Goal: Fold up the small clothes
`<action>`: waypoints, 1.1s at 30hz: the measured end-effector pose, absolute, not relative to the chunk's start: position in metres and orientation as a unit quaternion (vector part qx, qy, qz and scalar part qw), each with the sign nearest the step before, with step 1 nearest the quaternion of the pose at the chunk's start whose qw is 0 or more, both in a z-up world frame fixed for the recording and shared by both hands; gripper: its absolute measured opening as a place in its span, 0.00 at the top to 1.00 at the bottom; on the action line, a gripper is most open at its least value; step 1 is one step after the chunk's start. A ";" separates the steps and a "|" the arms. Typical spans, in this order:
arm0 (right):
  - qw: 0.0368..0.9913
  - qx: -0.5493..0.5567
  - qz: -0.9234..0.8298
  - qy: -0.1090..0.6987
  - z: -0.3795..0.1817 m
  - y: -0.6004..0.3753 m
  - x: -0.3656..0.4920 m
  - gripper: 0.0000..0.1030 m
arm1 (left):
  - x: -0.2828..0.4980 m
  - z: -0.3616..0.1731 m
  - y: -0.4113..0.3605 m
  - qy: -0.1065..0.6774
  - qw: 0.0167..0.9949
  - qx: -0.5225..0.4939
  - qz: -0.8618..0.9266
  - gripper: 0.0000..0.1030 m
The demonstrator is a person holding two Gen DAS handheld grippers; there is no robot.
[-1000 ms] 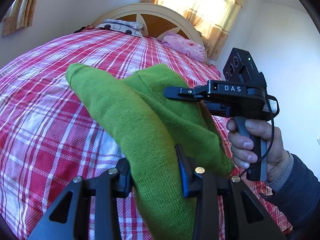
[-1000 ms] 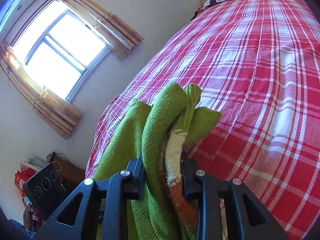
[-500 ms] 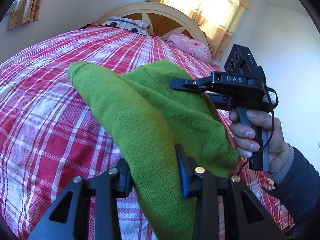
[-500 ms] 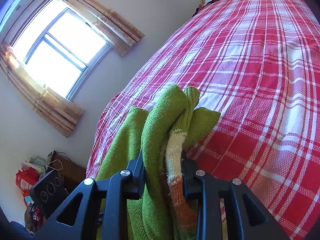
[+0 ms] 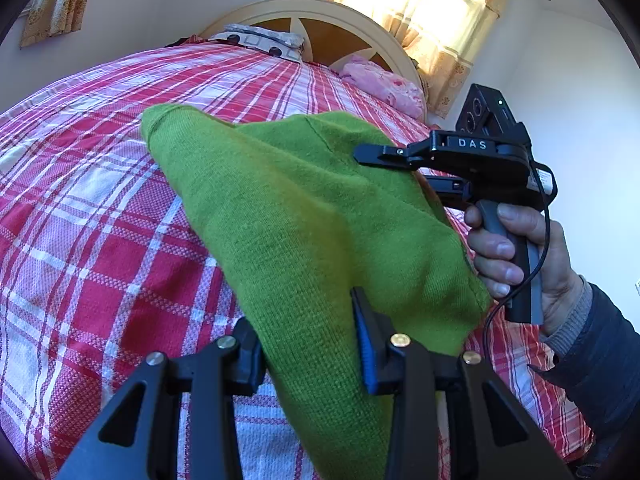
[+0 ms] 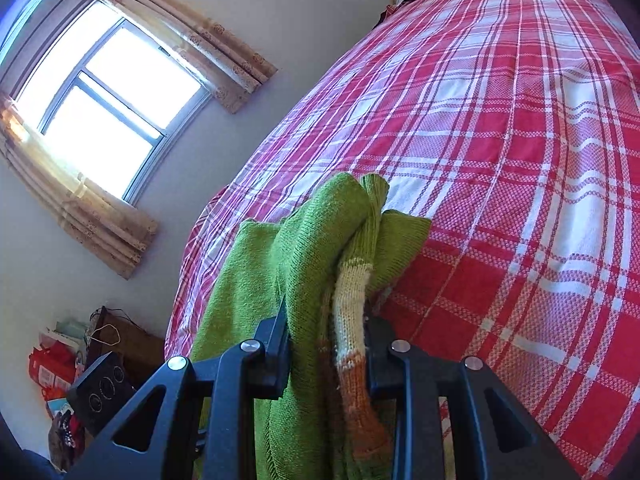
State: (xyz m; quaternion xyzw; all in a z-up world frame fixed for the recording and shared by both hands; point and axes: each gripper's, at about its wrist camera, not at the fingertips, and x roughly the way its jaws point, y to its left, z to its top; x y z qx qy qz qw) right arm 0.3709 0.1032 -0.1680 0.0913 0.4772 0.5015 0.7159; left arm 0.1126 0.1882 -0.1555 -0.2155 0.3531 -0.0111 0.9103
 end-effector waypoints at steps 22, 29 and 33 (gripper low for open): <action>0.772 0.057 0.445 0.449 -0.159 0.090 0.365 0.65 | 0.094 -0.131 0.195 0.329 0.927 -0.174 0.042 0.33; 0.723 0.037 0.550 0.417 -0.133 0.088 0.295 0.54 | 0.108 -0.134 0.216 0.320 0.927 -0.135 0.142 0.07; 0.728 -0.026 0.486 0.483 -0.172 0.098 0.293 0.55 | 0.121 -0.160 0.230 0.346 0.914 -0.163 0.135 0.00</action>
